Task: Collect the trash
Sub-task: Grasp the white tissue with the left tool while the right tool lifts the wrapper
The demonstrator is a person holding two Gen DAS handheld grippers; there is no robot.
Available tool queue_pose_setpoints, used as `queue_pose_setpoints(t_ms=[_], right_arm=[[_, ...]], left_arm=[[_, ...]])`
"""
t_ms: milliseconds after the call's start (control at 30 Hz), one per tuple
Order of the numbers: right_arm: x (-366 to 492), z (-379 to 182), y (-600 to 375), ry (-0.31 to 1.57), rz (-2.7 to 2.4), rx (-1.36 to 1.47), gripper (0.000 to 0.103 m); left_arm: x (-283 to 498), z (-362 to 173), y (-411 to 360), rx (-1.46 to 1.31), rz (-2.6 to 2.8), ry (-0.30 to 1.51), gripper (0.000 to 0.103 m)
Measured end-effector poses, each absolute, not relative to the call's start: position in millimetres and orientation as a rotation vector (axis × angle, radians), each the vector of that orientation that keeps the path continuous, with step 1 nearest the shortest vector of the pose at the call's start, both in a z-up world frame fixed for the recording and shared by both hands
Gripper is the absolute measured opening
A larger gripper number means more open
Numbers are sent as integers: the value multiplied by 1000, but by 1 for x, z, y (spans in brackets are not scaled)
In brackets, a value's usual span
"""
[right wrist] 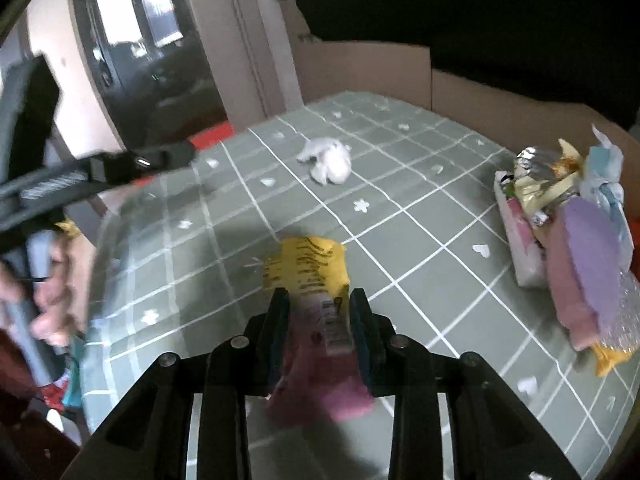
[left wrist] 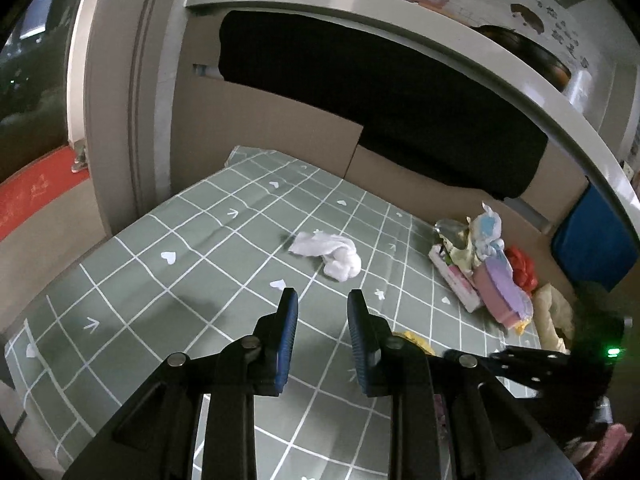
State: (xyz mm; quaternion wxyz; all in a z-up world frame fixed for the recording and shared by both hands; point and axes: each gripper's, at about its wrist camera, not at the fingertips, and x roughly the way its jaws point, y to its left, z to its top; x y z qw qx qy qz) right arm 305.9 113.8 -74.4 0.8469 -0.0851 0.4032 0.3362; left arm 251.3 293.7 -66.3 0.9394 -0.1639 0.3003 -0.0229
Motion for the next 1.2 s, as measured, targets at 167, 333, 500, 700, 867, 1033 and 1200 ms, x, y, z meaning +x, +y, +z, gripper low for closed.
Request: queue_pose_setpoints(t_ms=[167, 333, 500, 700, 867, 1033, 1200], right_arm=[[311, -86, 122, 894, 744, -186, 41], [303, -86, 121, 877, 737, -231, 24], [301, -72, 74, 854, 666, -125, 19], [289, -43, 1, 760, 491, -77, 19], [281, -31, -45, 698, 355, -36, 19], [287, -39, -81, 722, 309, 60, 19], [289, -46, -86, 734, 301, 83, 20]], left_arm=[[256, -71, 294, -314, -28, 619, 33], [260, -72, 292, -316, -13, 622, 37], [269, -71, 283, -296, -31, 627, 38], [296, -69, 264, -273, -94, 621, 40], [338, -73, 272, -296, -63, 631, 40], [379, -94, 281, -362, -21, 704, 40], [393, -115, 270, -386, -8, 757, 40]])
